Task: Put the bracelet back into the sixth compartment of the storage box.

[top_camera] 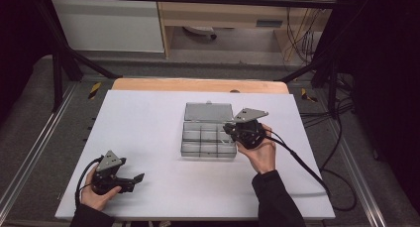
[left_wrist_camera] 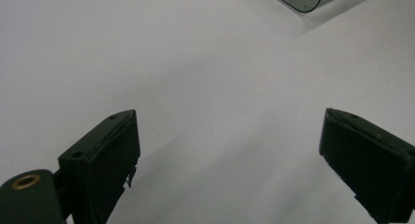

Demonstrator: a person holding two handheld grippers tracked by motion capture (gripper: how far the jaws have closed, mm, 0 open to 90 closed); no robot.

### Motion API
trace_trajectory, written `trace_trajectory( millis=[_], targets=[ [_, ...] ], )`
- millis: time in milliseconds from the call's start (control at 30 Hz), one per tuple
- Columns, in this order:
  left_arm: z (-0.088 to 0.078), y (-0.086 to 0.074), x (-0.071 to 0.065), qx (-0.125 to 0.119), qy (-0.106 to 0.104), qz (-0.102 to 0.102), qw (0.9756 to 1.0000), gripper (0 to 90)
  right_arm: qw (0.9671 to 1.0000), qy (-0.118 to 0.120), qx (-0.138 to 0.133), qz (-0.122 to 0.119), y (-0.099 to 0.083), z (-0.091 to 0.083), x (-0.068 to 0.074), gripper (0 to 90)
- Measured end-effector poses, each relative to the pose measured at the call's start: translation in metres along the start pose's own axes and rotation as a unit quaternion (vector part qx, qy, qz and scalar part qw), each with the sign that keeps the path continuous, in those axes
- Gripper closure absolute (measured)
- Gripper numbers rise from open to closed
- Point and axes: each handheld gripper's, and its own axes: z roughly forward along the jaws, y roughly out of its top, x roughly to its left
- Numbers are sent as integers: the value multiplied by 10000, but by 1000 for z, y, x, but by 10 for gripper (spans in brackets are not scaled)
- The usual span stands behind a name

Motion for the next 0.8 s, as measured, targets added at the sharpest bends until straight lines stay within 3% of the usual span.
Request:
trace_trajectory(
  millis=[800],
  targets=[
    [0,0,0,3,3,4,10000,79,9993,98,241,272,-25,25,-3,856]
  ],
)
